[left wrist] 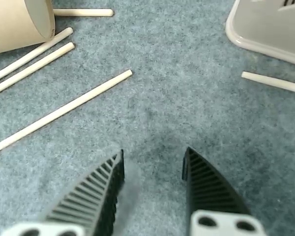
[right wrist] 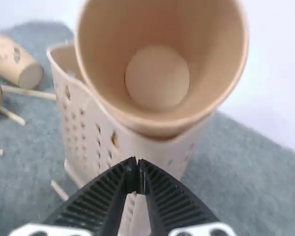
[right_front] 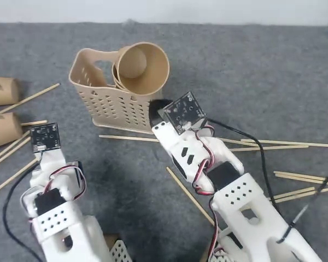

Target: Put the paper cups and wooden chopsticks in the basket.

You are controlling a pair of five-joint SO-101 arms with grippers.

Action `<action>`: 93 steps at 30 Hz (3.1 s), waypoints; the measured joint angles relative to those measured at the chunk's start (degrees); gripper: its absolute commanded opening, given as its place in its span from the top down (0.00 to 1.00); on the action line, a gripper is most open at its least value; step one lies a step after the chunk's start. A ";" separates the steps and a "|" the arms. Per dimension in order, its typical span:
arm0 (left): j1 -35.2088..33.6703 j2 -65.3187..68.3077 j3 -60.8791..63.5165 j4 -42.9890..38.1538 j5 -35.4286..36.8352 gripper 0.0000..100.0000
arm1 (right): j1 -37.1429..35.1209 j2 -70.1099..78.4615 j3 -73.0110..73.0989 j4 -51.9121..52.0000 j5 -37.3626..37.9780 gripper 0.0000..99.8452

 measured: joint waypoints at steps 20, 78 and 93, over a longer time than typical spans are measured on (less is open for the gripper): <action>0.00 0.00 0.00 0.00 0.00 0.81 | 0.00 -13.80 0.00 -5.71 0.00 0.99; -27.87 24.53 -41.14 0.00 0.00 0.81 | 31.03 -58.73 37.80 53.71 -5.54 0.99; -30.59 75.96 -82.81 1.32 0.00 0.84 | 31.03 -58.73 37.80 53.71 -5.54 0.99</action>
